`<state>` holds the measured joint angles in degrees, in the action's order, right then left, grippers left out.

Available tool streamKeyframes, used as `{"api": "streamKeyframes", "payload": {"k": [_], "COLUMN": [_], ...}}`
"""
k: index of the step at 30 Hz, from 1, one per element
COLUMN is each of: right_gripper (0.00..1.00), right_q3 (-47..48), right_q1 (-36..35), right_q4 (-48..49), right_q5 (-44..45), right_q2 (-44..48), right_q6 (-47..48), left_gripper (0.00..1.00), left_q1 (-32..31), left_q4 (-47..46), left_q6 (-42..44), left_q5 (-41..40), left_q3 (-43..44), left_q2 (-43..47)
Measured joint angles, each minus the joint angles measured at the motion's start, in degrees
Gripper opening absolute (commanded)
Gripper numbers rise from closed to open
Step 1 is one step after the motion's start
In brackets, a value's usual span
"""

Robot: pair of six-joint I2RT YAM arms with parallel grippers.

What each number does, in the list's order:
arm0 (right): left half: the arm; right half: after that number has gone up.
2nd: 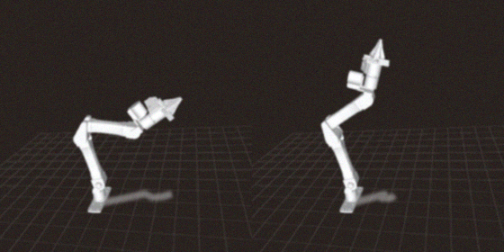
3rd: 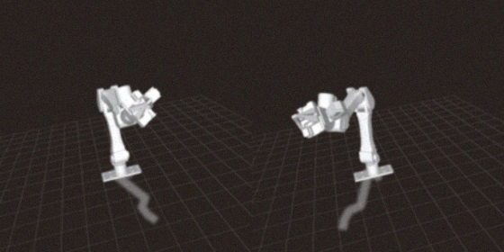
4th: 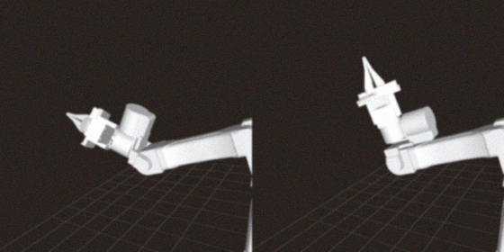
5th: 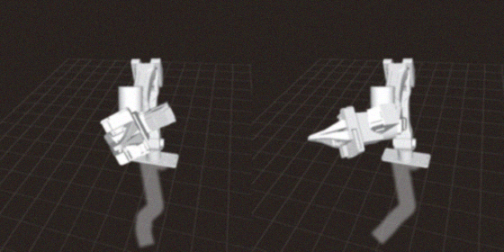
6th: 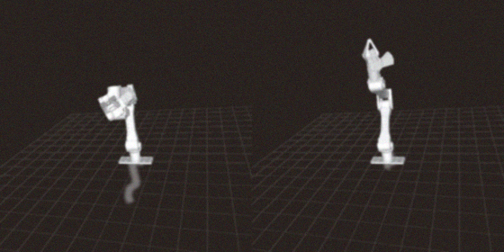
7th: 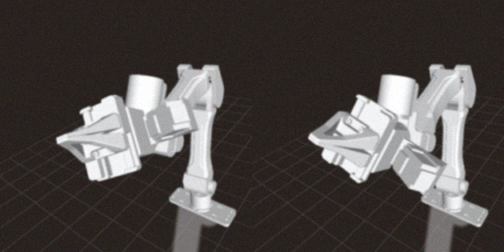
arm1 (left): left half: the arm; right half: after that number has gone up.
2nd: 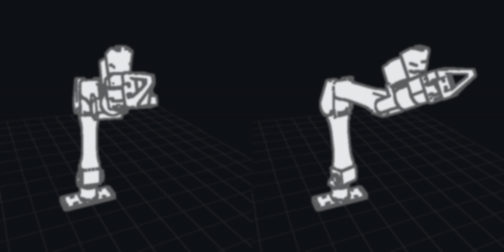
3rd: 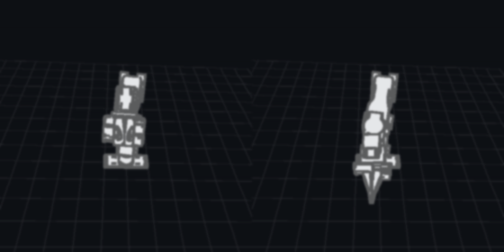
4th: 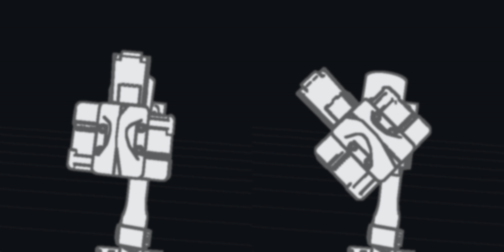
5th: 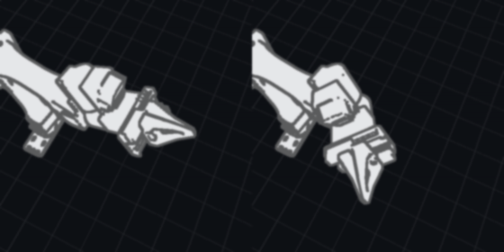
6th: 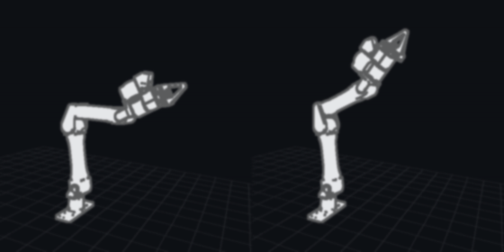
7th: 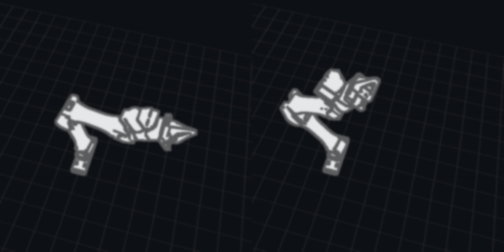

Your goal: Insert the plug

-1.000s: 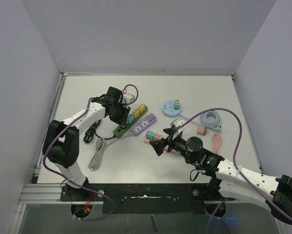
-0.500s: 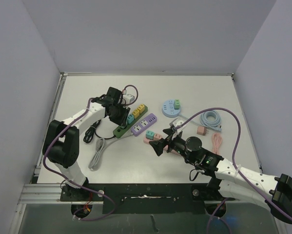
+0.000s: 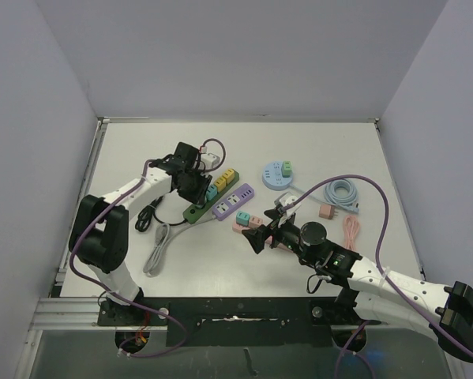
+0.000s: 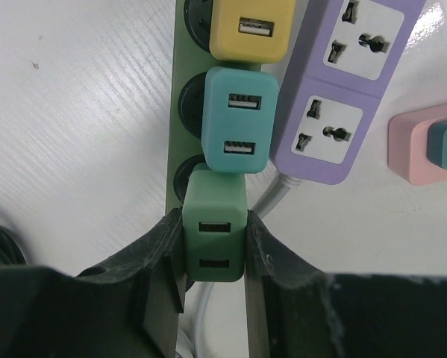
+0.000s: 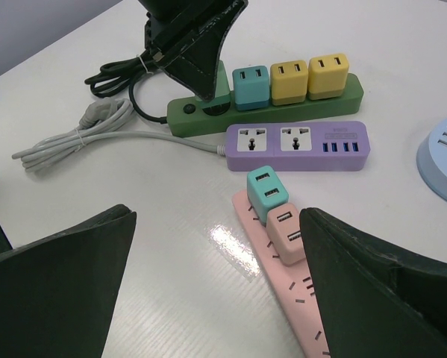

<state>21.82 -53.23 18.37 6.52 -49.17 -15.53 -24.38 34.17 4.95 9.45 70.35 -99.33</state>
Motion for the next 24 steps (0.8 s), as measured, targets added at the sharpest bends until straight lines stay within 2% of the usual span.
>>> {"api": "streamKeyframes", "payload": {"k": [13, 24], "right_gripper": [0.96, 0.96], "right_q3": [0.0, 0.0], "right_q1": [0.0, 0.0], "right_q4": [0.0, 0.0], "right_q5": [0.2, 0.37], "right_q2": [0.0, -0.02], "right_q6": [0.0, 0.0], "left_gripper": [0.0, 0.0], "left_q1": [-1.88, -1.36], "left_q4": [-0.35, 1.25], "left_q6": [2.45, 4.94], "left_q5": [-4.63, -2.75], "left_q3": [-0.24, 1.53], "left_q2": [-0.96, -2.73]}}
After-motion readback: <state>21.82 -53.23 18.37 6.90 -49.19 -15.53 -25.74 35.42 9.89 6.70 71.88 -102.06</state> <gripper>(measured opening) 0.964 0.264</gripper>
